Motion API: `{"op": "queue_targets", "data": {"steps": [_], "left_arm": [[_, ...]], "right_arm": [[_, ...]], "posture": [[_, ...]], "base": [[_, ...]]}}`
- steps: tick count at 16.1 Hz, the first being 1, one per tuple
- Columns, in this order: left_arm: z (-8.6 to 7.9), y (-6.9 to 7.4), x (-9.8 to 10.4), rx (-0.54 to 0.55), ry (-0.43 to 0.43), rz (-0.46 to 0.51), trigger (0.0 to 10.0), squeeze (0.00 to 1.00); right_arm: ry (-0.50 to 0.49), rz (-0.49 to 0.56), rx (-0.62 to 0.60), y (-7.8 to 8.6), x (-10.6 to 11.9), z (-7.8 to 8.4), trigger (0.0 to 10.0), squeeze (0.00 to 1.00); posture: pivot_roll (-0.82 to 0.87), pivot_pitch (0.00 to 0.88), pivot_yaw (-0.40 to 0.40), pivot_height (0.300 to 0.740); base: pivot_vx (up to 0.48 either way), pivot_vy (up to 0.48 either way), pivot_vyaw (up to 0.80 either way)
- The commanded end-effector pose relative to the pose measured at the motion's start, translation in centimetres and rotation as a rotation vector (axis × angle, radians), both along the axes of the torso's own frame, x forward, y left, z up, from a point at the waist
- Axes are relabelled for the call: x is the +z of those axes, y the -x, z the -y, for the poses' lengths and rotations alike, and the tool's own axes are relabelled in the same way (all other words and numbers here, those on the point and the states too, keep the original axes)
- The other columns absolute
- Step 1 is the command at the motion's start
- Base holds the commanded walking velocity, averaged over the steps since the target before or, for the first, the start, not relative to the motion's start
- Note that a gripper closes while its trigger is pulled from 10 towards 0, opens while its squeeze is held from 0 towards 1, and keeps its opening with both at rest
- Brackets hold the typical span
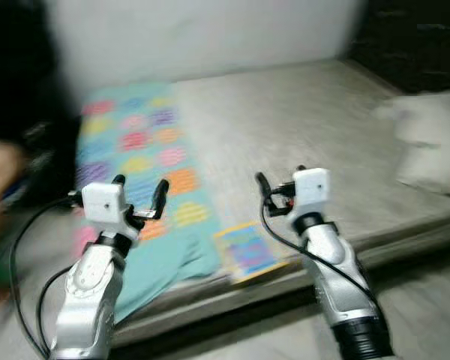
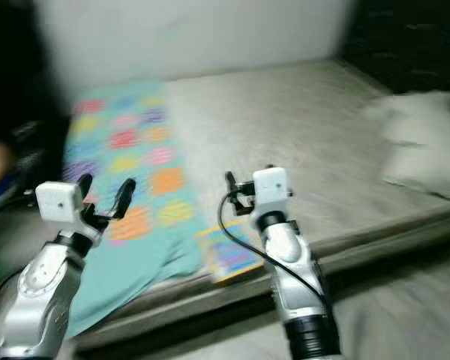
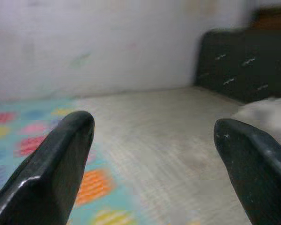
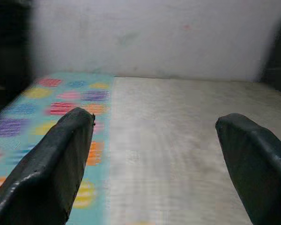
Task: Clean up the room
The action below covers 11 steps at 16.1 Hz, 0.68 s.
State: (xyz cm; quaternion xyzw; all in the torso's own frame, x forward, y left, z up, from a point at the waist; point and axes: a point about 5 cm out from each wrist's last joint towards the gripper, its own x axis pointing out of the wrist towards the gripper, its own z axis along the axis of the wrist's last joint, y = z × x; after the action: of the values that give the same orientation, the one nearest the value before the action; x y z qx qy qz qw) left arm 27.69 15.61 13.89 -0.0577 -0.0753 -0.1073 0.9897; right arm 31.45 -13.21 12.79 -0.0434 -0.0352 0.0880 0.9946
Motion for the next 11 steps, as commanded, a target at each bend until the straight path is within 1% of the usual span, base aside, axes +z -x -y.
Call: {"op": "queue_targets", "data": {"steps": [1,2,4,7,11], "left_arm": [[0.09,0.28,-0.14,-0.008,-0.011,-0.002,10.0,0.0],[0.11,0.28,-0.14,-0.009,-0.01,-0.002,10.0,0.0],[0.02,0.14,-0.47,0.01,-0.021,-0.026,10.0,0.0],[0.05,0.12,-0.52,0.01,-0.02,-0.024,10.0,0.0],[0.13,0.16,-0.53,0.003,-0.019,-0.023,10.0,0.0]], "right_arm": [[-0.009,-0.003,-0.008,-0.12,0.01,0.16,10.0,0.0],[-0.008,-0.002,-0.007,-0.12,0.01,0.17,10.0,0.0],[-0.007,-0.003,-0.007,-0.14,-0.05,0.22,10.0,0.0],[-0.002,-0.001,-0.002,-0.15,-0.1,0.23,10.0,0.0],[0.007,0.002,0.006,-0.12,-0.13,0.15,10.0,0.0]], "posture": [[-0.01,0.0,0.002,0.74],[-0.01,0.0,0.002,0.74],[-0.01,0.0,0.002,0.74],[-0.01,0.0,-0.001,0.74],[-0.01,0.0,-0.003,0.74]], "base": [[0.319,0.0,0.0],[0.289,0.0,0.0],[0.0,0.0,0.0],[0.0,0.0,0.0],[0.0,0.0,0.75]]}}
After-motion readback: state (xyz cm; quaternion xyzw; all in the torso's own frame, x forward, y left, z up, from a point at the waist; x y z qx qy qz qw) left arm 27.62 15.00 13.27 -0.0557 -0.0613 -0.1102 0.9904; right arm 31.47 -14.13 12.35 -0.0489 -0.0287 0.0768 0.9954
